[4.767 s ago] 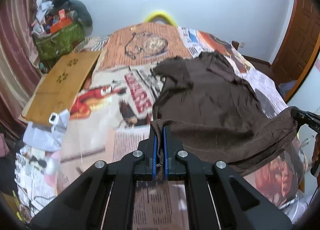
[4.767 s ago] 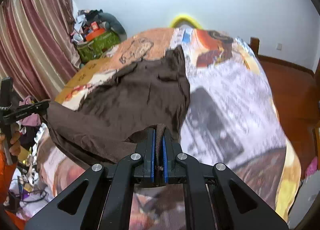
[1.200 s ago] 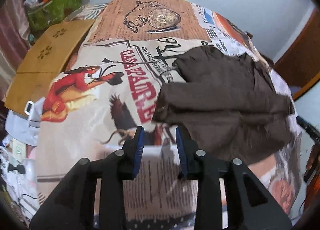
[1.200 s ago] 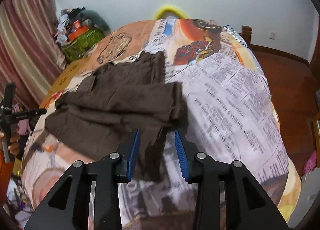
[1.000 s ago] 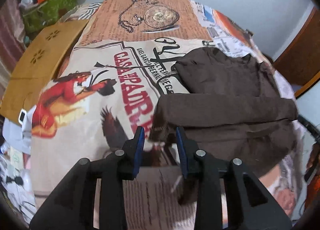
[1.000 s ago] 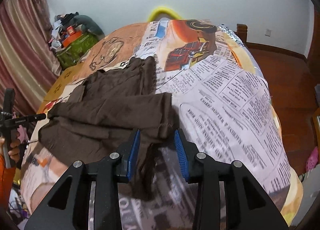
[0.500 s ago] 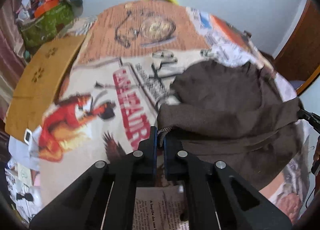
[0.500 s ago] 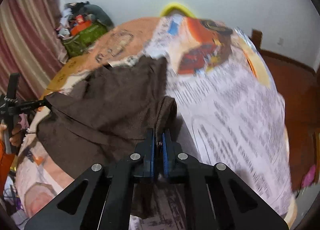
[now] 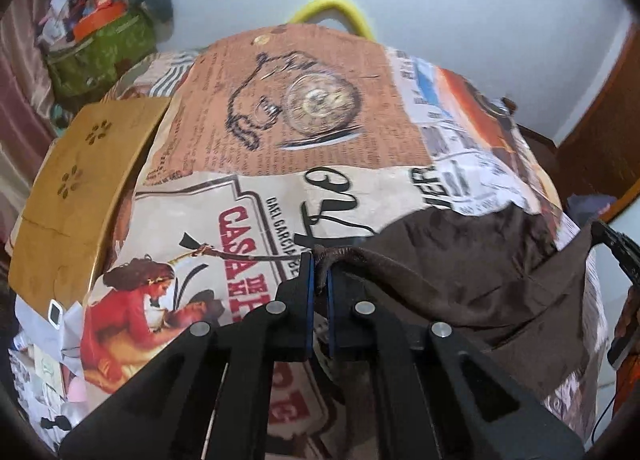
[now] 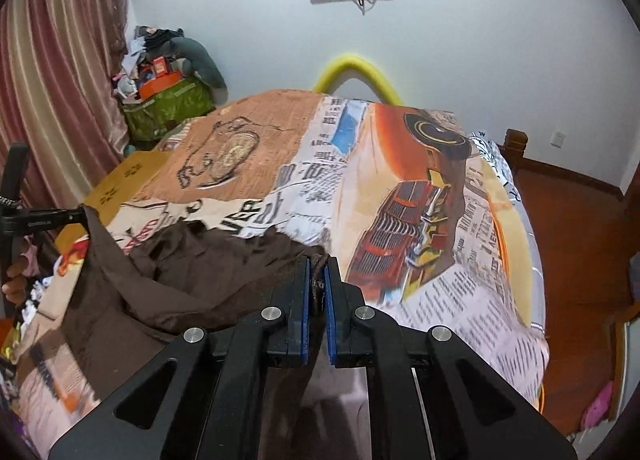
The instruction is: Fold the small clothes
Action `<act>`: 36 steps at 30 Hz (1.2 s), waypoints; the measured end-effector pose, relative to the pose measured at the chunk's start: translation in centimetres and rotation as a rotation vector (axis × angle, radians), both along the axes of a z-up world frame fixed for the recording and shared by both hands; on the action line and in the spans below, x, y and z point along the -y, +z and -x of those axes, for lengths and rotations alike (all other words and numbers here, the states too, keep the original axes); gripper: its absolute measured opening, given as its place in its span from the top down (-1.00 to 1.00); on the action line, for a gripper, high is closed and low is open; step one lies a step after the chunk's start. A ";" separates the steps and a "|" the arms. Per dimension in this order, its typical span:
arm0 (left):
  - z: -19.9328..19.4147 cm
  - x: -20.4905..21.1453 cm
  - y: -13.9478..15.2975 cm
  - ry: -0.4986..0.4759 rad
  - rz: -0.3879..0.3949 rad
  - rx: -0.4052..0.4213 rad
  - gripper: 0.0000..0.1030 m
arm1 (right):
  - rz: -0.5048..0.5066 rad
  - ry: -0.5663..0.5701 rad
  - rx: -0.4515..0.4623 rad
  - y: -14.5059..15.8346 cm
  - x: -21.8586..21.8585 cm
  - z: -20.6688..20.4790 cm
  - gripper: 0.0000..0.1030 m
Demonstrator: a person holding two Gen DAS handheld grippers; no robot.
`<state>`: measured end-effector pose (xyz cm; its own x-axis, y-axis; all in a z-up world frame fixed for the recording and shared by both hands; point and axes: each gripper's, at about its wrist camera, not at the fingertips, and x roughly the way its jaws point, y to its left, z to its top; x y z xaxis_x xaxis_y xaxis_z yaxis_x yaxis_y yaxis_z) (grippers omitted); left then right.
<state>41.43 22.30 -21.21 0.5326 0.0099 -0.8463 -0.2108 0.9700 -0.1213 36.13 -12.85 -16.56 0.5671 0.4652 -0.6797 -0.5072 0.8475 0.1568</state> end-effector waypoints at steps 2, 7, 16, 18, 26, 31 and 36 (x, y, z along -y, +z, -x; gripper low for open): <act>-0.6 -1.1 -1.1 0.034 0.009 -0.018 0.91 | 0.007 -0.014 -0.013 -0.6 -0.1 -1.2 0.89; -2.1 -3.9 -4.4 0.114 0.049 -0.071 0.91 | 0.005 -0.058 -0.059 -2.6 0.2 -3.7 0.89; -3.8 -3.9 -7.1 0.134 0.039 -0.117 0.90 | 0.038 -0.087 -0.094 -5.0 -0.5 -5.4 0.89; -3.8 -3.8 -6.9 0.135 0.035 -0.125 0.84 | 0.019 -0.101 -0.108 -4.9 -0.2 -5.6 0.88; -1.4 -2.0 -1.8 0.051 -0.097 0.002 0.08 | -0.096 -0.130 -0.034 -0.6 2.2 -4.0 0.48; 0.5 -0.5 -1.1 0.008 -0.124 -0.005 -0.04 | -0.091 -0.076 -0.027 0.8 2.2 -1.8 0.31; 3.0 1.0 -2.5 -0.039 -0.136 -0.045 -0.11 | -0.021 -0.027 -0.029 -0.3 2.1 2.0 0.27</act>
